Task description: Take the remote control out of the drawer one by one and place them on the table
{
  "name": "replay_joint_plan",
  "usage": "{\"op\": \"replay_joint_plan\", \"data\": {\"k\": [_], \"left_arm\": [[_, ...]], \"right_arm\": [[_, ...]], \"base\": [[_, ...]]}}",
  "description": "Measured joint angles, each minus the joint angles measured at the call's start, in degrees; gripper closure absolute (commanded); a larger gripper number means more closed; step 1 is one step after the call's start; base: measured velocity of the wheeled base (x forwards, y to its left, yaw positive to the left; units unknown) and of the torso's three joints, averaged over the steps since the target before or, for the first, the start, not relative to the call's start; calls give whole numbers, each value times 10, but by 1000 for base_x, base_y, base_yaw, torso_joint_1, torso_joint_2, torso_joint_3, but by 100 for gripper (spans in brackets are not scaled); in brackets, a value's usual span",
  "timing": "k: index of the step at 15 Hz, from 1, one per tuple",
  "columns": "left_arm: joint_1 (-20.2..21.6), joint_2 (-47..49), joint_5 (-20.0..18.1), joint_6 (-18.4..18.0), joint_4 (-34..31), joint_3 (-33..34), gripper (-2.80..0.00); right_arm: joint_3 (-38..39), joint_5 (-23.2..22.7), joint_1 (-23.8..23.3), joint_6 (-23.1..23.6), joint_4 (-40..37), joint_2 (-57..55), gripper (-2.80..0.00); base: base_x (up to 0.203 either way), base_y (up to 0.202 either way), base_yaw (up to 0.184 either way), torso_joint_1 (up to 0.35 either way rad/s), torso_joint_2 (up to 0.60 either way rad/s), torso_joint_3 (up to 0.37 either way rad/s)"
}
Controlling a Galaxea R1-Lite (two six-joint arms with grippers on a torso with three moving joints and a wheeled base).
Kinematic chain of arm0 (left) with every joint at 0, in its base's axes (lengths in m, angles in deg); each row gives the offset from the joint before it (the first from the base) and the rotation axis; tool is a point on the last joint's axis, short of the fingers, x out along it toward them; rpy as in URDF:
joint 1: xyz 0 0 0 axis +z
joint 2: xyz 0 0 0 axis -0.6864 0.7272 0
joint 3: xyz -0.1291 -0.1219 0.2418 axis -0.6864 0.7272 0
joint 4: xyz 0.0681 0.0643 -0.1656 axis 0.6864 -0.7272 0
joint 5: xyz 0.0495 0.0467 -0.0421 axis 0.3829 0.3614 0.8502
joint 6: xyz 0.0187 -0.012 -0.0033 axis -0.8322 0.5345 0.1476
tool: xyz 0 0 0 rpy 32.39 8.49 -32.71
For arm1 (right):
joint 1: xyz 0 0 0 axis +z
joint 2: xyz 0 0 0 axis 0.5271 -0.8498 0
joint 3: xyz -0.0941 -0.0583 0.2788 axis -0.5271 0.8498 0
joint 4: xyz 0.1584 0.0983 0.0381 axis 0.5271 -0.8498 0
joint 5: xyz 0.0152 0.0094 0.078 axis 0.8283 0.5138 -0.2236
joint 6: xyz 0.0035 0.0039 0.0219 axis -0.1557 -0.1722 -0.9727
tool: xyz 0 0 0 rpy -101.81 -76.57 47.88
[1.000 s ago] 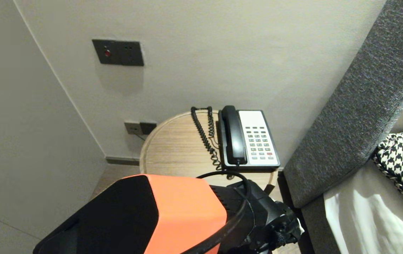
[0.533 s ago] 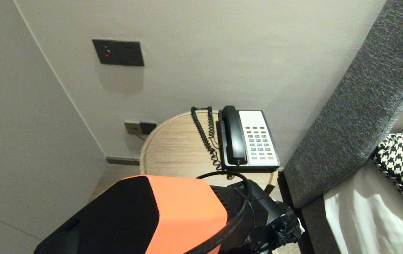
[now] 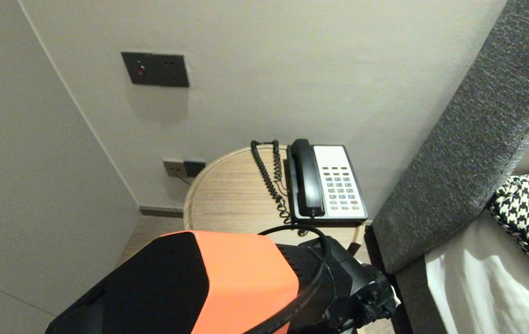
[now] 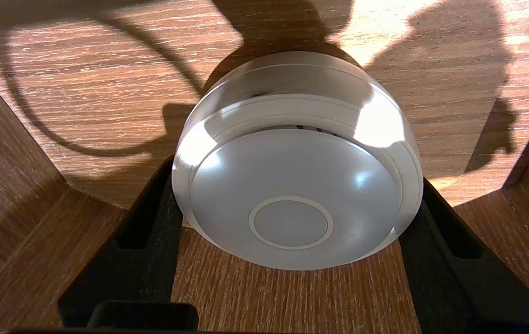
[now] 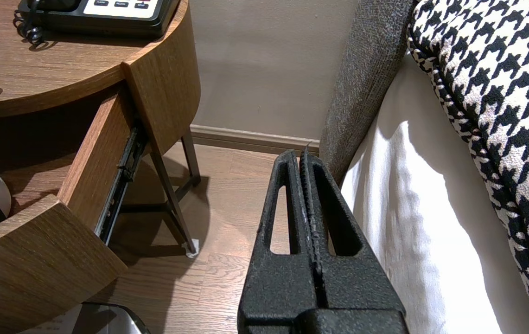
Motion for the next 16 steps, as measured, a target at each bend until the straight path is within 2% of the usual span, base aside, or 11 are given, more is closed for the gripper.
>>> {"op": "replay_joint_plan", "data": {"k": [16], "left_arm": [[-5,-40,6,-3,-14,-4,0]], "right_arm": [[0,0,0,0,0,0,0]], "base": [[0,0,0,0,0,0]]}}
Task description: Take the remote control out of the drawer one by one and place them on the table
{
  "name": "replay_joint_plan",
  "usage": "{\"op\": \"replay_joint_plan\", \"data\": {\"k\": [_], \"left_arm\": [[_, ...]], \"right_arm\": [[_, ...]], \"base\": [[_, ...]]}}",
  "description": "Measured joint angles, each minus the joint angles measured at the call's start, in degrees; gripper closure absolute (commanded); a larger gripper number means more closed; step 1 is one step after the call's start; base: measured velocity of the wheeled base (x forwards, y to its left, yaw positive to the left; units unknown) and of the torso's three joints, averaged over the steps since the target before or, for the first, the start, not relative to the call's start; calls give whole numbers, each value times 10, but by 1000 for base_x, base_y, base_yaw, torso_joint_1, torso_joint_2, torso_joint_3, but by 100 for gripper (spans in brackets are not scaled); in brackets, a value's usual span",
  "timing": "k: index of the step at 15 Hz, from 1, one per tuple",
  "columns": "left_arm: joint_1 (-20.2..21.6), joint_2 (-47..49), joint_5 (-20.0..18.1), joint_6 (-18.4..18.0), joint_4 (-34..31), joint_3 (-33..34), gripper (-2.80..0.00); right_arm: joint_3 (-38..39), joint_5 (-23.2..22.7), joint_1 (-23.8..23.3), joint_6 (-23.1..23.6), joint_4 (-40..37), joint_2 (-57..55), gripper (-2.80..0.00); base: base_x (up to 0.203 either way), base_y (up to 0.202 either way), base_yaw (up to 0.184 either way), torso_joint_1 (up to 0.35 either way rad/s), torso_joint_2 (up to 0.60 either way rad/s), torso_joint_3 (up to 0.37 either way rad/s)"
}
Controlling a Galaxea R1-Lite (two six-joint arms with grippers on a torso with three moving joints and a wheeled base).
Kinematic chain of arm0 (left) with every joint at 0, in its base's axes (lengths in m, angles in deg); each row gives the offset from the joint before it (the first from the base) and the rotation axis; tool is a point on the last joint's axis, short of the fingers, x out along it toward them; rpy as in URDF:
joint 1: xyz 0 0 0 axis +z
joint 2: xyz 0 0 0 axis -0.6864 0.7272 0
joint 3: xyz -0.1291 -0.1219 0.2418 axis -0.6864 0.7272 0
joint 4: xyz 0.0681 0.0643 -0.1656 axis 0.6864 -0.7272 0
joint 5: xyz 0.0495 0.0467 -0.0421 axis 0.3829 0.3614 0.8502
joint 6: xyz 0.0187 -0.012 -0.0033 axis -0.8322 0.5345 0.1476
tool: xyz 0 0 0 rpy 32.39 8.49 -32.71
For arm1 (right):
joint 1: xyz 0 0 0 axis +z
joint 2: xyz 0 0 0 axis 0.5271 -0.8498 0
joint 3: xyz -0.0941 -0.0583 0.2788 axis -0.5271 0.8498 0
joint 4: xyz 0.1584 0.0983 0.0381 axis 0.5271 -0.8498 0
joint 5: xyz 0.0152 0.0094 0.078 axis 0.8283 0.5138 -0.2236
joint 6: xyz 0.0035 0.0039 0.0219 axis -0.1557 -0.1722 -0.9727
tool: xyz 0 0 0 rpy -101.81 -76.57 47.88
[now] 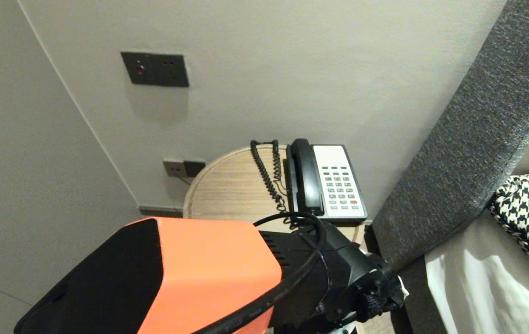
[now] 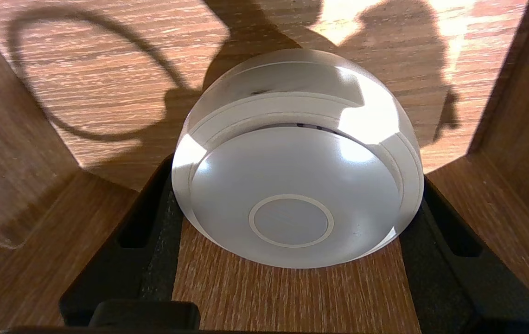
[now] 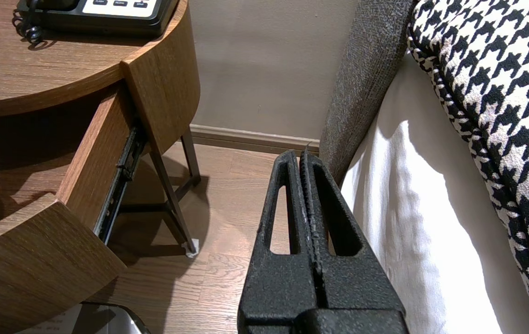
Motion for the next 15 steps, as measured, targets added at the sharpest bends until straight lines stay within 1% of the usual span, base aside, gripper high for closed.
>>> {"op": "replay_joint_plan", "data": {"k": [11,15], "left_arm": [[0,-59,-1,3,-38,0,0],[0,-81,0,3,-40,0,0]], "right_arm": [[0,0,0,0,0,0,0],[0,0,0,0,0,0,0]], "base": [[0,0,0,0,0,0],[0,0,0,0,0,0]]}}
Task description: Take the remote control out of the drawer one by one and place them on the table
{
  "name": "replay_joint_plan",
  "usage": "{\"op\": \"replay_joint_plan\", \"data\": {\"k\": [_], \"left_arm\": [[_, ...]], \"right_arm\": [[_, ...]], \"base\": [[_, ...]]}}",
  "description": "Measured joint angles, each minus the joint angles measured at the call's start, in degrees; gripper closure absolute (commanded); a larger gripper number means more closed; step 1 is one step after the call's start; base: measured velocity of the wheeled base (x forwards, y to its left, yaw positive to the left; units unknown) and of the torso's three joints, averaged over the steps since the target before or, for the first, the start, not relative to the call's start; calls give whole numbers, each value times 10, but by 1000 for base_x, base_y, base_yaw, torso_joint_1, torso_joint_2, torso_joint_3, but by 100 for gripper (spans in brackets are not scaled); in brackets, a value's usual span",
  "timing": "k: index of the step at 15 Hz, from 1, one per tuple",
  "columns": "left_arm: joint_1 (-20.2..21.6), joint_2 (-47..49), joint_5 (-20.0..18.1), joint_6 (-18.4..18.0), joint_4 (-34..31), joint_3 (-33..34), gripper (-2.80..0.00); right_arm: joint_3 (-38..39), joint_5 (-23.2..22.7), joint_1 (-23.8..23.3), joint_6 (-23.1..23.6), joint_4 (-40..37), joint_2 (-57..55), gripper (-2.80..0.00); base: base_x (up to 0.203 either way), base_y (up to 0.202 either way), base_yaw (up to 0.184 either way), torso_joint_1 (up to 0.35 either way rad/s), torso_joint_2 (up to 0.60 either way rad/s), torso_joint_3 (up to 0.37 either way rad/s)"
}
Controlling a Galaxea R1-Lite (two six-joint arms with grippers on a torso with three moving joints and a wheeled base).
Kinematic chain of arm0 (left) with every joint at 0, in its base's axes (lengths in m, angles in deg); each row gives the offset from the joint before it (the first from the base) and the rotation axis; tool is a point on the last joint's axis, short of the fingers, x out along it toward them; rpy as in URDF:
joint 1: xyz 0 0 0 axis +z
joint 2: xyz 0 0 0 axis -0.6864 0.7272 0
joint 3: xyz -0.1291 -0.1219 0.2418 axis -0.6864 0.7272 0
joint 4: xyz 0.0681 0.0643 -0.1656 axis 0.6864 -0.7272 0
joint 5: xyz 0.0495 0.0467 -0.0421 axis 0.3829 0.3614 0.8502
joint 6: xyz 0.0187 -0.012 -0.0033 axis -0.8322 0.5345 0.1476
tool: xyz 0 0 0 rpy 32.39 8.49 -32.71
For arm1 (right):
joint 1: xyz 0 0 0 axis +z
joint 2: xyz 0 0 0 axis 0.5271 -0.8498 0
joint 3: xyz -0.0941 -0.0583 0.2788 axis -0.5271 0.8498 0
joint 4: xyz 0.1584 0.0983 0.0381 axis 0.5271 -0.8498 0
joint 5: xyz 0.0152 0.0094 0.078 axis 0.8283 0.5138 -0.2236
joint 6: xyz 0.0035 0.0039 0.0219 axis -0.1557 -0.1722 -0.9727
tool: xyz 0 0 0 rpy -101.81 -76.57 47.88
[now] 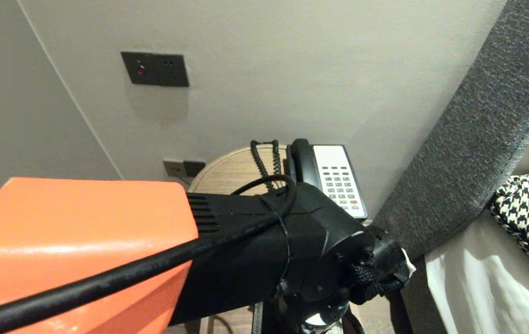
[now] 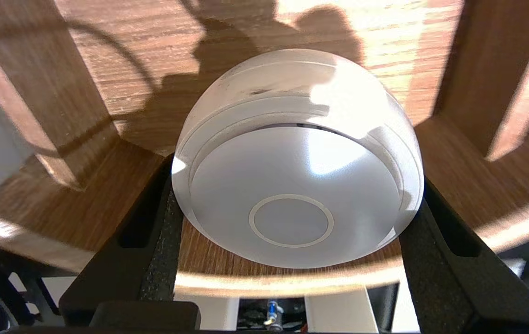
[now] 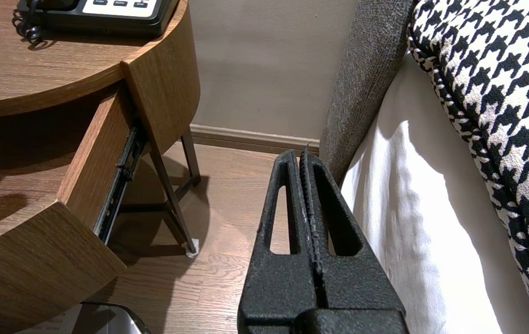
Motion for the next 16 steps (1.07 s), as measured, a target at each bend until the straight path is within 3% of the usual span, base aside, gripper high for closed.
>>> {"op": "replay_joint_plan", "data": {"k": [6,14,16], "left_arm": [[31,-52,5,-4,-9,-13,0],[186,-87,36,-52,-22,-18,0],[203,-87,35,-53,-23,-18,0]], "right_arm": [[0,0,0,0,0,0,0],[0,0,0,0,0,0,0],[0,0,0,0,0,0,0]], "base": [[0,0,0,0,0,0],[0,0,0,0,0,0],[0,0,0,0,0,0]]}}
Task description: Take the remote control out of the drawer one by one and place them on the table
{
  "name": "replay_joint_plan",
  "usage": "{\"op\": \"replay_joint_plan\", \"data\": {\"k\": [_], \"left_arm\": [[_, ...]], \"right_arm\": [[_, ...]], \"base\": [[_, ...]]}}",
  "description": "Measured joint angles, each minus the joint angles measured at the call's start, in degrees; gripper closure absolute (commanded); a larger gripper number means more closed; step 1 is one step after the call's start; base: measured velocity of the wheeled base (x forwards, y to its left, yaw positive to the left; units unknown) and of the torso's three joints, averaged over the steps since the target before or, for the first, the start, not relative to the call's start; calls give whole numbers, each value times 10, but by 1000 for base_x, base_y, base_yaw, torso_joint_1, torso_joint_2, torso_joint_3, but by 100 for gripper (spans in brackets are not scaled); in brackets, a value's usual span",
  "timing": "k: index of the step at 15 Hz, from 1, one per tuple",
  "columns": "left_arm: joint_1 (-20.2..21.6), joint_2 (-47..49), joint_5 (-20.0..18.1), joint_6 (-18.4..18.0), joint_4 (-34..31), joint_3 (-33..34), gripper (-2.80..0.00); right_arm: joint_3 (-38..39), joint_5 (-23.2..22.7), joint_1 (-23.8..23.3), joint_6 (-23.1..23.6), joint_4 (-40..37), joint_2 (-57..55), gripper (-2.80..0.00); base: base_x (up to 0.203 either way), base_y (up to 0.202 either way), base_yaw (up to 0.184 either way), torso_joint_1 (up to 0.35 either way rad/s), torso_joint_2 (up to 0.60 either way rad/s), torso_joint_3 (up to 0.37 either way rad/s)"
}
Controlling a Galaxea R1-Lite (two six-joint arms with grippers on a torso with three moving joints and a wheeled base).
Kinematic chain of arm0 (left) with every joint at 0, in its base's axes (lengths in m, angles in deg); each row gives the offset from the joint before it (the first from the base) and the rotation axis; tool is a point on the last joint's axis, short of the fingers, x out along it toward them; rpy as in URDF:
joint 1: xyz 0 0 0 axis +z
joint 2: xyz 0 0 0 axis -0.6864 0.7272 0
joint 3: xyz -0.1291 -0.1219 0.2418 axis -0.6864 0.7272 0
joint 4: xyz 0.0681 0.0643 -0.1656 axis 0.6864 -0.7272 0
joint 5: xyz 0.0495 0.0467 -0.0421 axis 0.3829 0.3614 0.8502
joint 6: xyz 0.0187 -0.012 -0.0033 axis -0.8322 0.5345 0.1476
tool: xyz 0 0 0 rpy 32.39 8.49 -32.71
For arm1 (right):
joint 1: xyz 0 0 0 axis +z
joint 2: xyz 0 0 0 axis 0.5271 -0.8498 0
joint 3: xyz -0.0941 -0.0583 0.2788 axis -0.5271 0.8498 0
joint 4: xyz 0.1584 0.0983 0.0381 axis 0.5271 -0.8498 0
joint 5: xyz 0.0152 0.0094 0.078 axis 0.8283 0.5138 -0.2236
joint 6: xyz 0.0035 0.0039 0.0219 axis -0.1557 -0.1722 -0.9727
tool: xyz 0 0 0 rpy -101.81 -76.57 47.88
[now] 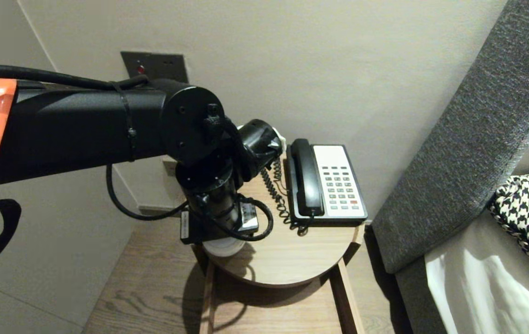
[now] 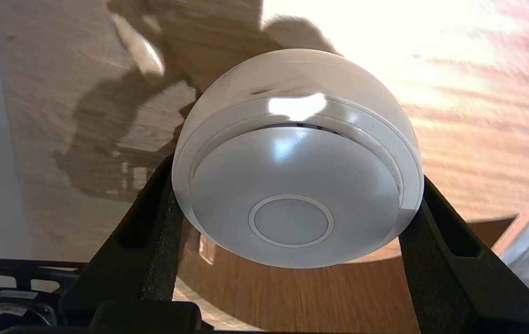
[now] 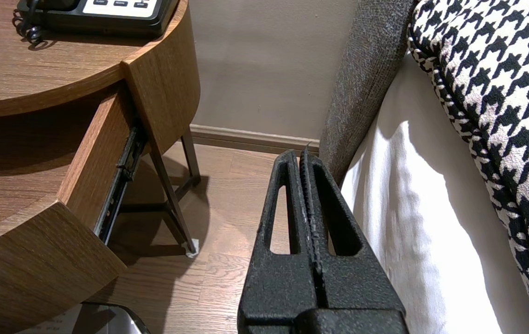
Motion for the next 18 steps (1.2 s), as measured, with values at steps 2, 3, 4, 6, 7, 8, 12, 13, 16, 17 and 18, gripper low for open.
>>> {"op": "replay_joint_plan", "data": {"k": [2,3,4,6,7,8,12,13,16,17,18], "left_arm": [[7,1,-1,-9,-1,0,0],[11,2,-2,-19,-3,0,0],[16,2,-4,-30,-7,0,0],[23,1,-16,-46,-12,0,0],[24,1,-24,-49,-13,-1,0],[24,3,-33,-51,-12,-1,0],[29,17,-39,-52,-4,-1,0],[30,21,-39,-52,-3,-1,0],[30,35,-38,-61,1,-2,0],[30,37,-37,-62,4,-3,0],[30,38,-37,-64,6,-3,0]], "right_arm": [[0,0,0,0,0,0,0],[0,0,0,0,0,0,0],[0,0,0,0,0,0,0],[0,0,0,0,0,0,0],[0,0,0,0,0,0,0],[0,0,0,0,0,0,0],[0,0,0,0,0,0,0],[0,0,0,0,0,0,0],[0,0,0,0,0,0,0],[0,0,0,0,0,0,0],[0,0,0,0,0,0,0]], "base": [[0,0,0,0,0,0],[0,0,0,0,0,0],[0,0,0,0,0,0],[0,0,0,0,0,0],[0,0,0,0,0,0],[0,0,0,0,0,0],[0,0,0,0,0,0],[0,0,0,0,0,0],[0,0,0,0,0,0],[0,0,0,0,0,0],[0,0,0,0,0,0]]}}
